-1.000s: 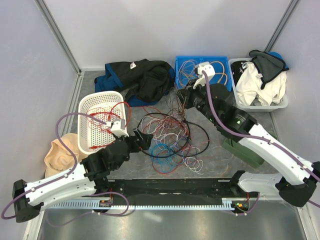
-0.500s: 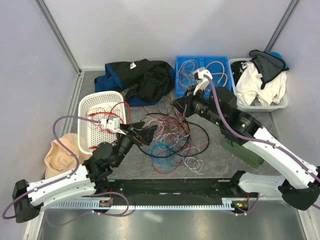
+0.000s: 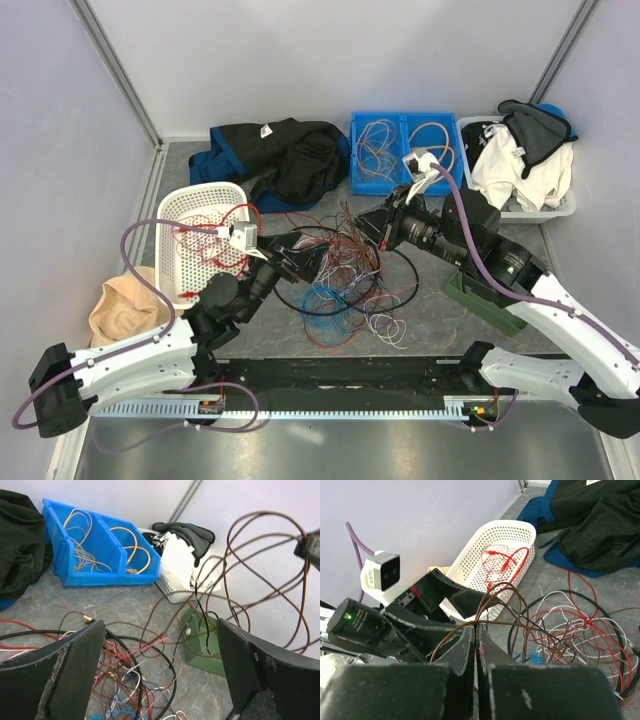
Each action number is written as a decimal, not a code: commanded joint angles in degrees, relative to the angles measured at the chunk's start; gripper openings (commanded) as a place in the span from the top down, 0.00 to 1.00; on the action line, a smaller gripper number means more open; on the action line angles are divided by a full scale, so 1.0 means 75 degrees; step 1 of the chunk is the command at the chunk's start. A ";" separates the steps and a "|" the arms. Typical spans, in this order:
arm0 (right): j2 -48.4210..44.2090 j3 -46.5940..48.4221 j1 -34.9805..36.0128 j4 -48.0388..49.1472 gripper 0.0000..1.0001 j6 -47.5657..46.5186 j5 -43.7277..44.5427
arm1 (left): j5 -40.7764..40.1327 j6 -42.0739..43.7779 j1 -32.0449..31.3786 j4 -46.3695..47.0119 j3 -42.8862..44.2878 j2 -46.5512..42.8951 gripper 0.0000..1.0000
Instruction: Untangle the cables
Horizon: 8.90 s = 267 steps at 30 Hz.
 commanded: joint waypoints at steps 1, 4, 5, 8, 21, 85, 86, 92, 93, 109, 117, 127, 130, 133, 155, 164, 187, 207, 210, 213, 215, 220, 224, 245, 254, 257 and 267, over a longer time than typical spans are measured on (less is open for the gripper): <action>-0.0280 -0.0124 0.0026 0.0061 1.00 0.0034 -0.0075 | 0.0635 0.0009 0.0281 0.0911 0.0346 0.0284 0.03; -0.0304 -0.0183 0.0026 0.0061 1.00 0.0033 -0.0063 | 0.1139 -0.0015 0.0387 0.1007 0.0557 0.0623 0.21; -0.0316 -0.0195 0.0015 0.0072 1.00 0.0033 -0.0063 | 0.1269 -0.0026 0.0422 0.1007 0.0685 0.0741 0.30; -0.0327 -0.0253 0.0026 0.0084 1.00 0.0045 -0.0087 | 0.1726 -0.0131 0.0469 0.0995 0.0920 0.1151 0.54; -0.0995 -0.0558 0.0026 -0.1436 0.34 -0.0434 0.2769 | 0.1706 -0.0284 0.1746 -0.3614 0.3754 0.0988 0.98; 0.1852 0.5524 0.0026 -0.0512 1.00 -0.1947 0.3171 | 0.0075 -0.0190 0.1829 -0.4607 0.3360 0.0122 0.00; 0.1934 0.5431 0.0015 -0.0722 1.00 -0.1866 0.3148 | 0.0087 -0.0214 0.1829 -0.4131 0.3219 -0.0111 0.00; 0.1736 0.3922 0.0015 -0.0654 1.00 -0.1444 0.3113 | 0.1687 0.0218 0.1829 -0.0294 0.1450 -0.0933 0.01; 0.1724 0.3779 0.0015 -0.0608 1.00 -0.1397 0.2997 | 0.1936 0.0278 0.1829 0.0170 0.1100 -0.0899 0.00; 0.2040 0.4141 0.0026 -0.1439 1.00 -0.0189 0.1273 | 0.4810 0.1731 0.1770 0.4966 0.1331 0.2195 0.00; 0.1946 0.3884 0.0015 -0.1463 1.00 -0.0131 0.1179 | 0.5219 0.1755 0.1770 0.4968 0.2373 0.3108 0.09; 0.1759 0.3696 0.0015 -0.1545 1.00 -0.0271 0.1366 | 0.5150 0.2200 0.1770 0.3519 0.2936 0.3415 0.93; 0.1526 0.3428 0.0015 -0.1533 0.60 -0.0481 0.1682 | 0.4402 0.2002 0.1805 0.1593 0.3368 0.3041 0.98; 0.1012 0.2832 0.0015 -0.1510 0.39 -0.0692 0.2419 | 0.3546 0.1580 0.1934 -0.0568 0.4480 0.2817 0.98; -0.1816 -0.1964 0.0015 0.3129 0.33 -0.1009 0.1649 | 0.5699 -0.0600 0.2321 -0.5743 0.9616 0.3953 0.98; -0.1020 -0.1953 0.0015 0.4771 0.34 -0.1021 0.1086 | 0.5876 -0.0776 0.2321 -0.5860 0.9464 0.4058 0.98; 0.0634 -0.1250 0.0026 0.5980 1.00 -0.1115 0.1260 | 0.5574 -0.0672 0.2321 -0.5954 0.8915 0.3942 0.97; -0.0280 0.1024 0.0026 0.1573 1.00 -0.1479 0.3311 | 0.3003 -0.1119 0.2111 0.1108 -0.0118 0.0672 0.00; -0.0315 0.1094 0.0026 0.1444 1.00 -0.1361 0.3323 | 0.3648 -0.0684 0.1935 0.2644 -0.0589 0.0963 0.00; -0.0316 0.1234 0.0027 0.1304 1.00 -0.1186 0.3207 | 0.4152 -0.0461 0.1736 0.3840 -0.0778 0.1513 0.00; -0.0269 0.1340 0.0026 0.1152 1.00 -0.1127 0.3113 | 0.4399 -0.0367 0.1607 0.4414 -0.0837 0.1819 0.00; -0.0187 0.1680 0.0026 0.0905 1.00 -0.0963 0.2984 | 0.4891 0.0008 0.1115 0.5601 -0.0755 0.2615 0.00; -0.0140 0.1844 0.0026 0.0694 1.00 -0.0974 0.2983 | 0.4996 0.0138 0.0997 0.5296 -0.0509 0.3132 0.00; -0.0726 0.0124 -0.0464 -0.0278 1.00 -0.1572 0.7917 | 0.1026 -0.2191 0.0528 0.0379 -0.1026 0.2772 0.00; -0.0713 -0.0944 -0.3535 -0.0947 1.00 0.0197 0.6370 | 0.0625 -0.2874 0.0540 -0.3609 0.0334 0.1879 0.00; -0.0901 -0.0933 -0.3921 -0.0959 1.00 0.0174 0.6686 | 0.0661 -0.2956 0.0528 -0.3786 0.0196 0.1681 0.00; -0.1264 -0.1389 -0.5023 -0.1627 1.00 0.0197 0.6992 | 0.1071 -0.3190 0.0528 -0.2907 -0.0485 0.1526 0.00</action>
